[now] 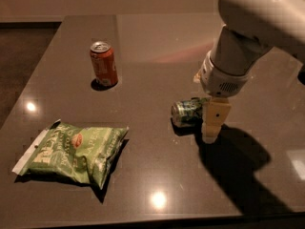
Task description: Pick green can
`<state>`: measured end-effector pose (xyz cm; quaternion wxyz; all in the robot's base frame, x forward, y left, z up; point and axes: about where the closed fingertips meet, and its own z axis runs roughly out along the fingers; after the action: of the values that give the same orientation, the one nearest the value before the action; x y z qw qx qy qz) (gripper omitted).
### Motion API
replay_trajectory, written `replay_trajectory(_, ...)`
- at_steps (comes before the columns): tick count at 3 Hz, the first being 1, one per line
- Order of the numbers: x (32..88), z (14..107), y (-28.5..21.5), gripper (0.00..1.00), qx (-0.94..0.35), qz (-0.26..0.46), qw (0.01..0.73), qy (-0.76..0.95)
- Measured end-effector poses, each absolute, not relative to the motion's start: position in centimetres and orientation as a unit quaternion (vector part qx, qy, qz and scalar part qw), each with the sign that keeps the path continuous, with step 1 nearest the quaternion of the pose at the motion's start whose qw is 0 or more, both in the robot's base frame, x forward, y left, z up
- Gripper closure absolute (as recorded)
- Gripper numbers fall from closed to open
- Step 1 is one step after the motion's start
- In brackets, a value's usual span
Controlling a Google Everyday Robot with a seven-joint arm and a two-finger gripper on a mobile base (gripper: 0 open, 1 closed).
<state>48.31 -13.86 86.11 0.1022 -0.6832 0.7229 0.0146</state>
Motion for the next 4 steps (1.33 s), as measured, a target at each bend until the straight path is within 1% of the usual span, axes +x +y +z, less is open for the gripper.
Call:
replay_trajectory(1, 48.6, 84.7, -13.7, 0.18, -0.694, 0.015, 0.087, 0.715)
replay_trajectory(2, 48.8, 84.7, -13.6, 0.41, -0.700, 0.017, 0.083, 0.709)
replay_trajectory(3, 49.0, 88.0, -12.9, 0.72, -0.715, 0.019, 0.100, 0.691)
replay_trajectory(4, 49.0, 91.1, -12.3, 0.95, -0.728, 0.018, 0.117, 0.675)
